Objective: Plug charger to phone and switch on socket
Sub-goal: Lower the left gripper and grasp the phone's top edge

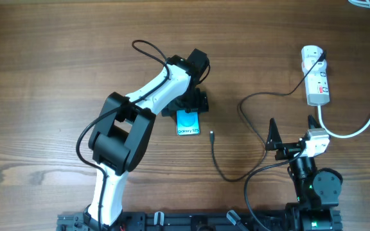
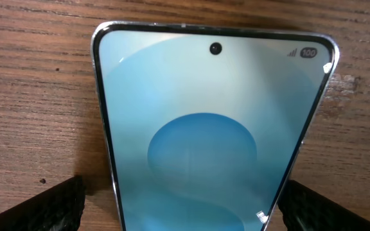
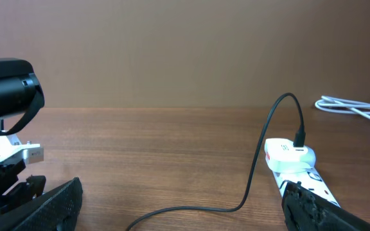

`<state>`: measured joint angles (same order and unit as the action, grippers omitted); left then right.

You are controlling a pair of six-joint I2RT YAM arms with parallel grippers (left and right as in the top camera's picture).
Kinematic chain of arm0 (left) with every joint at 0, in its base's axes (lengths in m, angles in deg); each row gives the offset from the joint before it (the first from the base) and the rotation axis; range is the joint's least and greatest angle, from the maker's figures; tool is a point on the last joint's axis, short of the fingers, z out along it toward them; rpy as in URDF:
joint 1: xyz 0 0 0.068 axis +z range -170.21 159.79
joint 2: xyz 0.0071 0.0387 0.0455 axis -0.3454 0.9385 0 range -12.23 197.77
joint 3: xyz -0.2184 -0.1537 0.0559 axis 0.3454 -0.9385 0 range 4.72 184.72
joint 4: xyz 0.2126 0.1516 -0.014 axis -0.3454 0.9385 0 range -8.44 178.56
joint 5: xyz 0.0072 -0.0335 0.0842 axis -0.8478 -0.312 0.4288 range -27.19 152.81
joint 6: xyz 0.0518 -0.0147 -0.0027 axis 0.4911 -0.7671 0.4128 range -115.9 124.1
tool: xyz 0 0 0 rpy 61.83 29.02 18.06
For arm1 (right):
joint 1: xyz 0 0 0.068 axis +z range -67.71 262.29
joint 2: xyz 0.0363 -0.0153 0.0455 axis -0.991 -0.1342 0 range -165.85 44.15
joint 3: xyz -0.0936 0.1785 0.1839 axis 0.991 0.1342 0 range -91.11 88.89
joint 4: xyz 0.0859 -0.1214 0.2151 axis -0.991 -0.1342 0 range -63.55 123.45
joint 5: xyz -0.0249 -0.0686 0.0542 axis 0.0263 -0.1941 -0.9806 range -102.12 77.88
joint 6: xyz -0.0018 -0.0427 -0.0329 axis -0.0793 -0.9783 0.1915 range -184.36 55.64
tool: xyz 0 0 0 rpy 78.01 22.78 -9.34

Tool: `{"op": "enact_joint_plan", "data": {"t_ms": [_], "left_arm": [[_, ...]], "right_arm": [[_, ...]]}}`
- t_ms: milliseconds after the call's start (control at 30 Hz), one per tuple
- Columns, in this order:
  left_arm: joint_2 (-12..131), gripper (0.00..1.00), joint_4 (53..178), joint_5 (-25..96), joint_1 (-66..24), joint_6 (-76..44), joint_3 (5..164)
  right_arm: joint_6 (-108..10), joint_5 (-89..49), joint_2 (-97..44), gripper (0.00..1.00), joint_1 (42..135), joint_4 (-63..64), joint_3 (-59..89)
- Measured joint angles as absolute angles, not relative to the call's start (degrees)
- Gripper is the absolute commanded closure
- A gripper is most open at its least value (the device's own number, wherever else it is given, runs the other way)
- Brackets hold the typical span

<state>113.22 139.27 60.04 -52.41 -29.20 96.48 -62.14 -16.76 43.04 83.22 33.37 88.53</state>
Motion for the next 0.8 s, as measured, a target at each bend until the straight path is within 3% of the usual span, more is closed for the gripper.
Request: {"op": "enact_joint_plan", "data": {"t_ms": [733,800], "left_arm": [[113.1,0.00,137.5,62.4,-53.4,-29.0,96.4],[113.1,0.05,137.6,62.4,-53.4,-29.0,96.4]], "right_arm": [[-62.1,-16.8,43.0,0.00,83.2,33.4,88.5],[-62.1,-16.8,43.0,0.00,83.2,33.4,88.5]]}}
